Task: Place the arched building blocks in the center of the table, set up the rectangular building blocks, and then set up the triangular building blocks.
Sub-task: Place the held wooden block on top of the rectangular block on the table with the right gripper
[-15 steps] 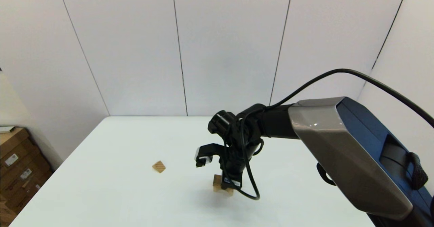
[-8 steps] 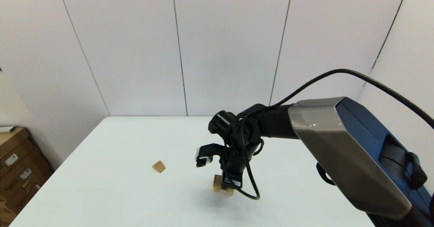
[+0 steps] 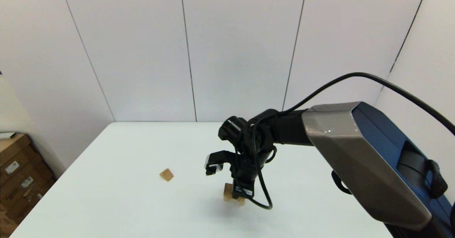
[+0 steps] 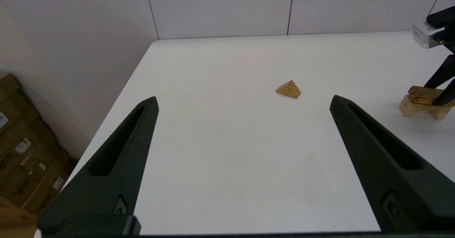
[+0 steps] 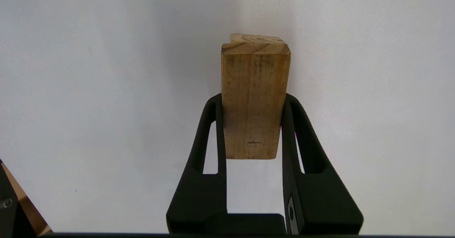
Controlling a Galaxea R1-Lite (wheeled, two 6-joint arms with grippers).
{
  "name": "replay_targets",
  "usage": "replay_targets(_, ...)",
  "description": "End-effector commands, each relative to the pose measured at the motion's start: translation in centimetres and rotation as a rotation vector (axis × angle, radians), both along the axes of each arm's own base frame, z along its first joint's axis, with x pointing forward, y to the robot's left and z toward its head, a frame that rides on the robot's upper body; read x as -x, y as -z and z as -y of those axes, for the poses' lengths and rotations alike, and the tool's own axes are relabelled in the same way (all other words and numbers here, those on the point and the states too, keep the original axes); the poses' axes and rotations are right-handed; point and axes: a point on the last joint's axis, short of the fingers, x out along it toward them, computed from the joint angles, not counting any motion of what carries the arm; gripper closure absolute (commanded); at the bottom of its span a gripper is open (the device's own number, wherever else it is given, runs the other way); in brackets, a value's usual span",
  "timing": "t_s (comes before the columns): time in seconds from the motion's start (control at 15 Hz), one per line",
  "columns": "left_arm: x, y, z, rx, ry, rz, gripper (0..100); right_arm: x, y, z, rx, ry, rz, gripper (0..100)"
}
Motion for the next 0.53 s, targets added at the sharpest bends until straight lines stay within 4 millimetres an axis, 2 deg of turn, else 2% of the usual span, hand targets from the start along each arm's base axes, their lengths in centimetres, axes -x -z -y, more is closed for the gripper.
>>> replay_targets(0.07, 0.0, 0.0, 0.0, 0.0, -0.001, -0.001, 0, 0.01, 0.05, 0.06, 0.004, -0.003, -0.004, 0)
replay_targets(0.53, -0.01, 0.0, 0.0, 0.0, -0.001, -0.002, 0, -0.1, -0.28, -0.04, -0.016, -0.001, 0.013, 0)
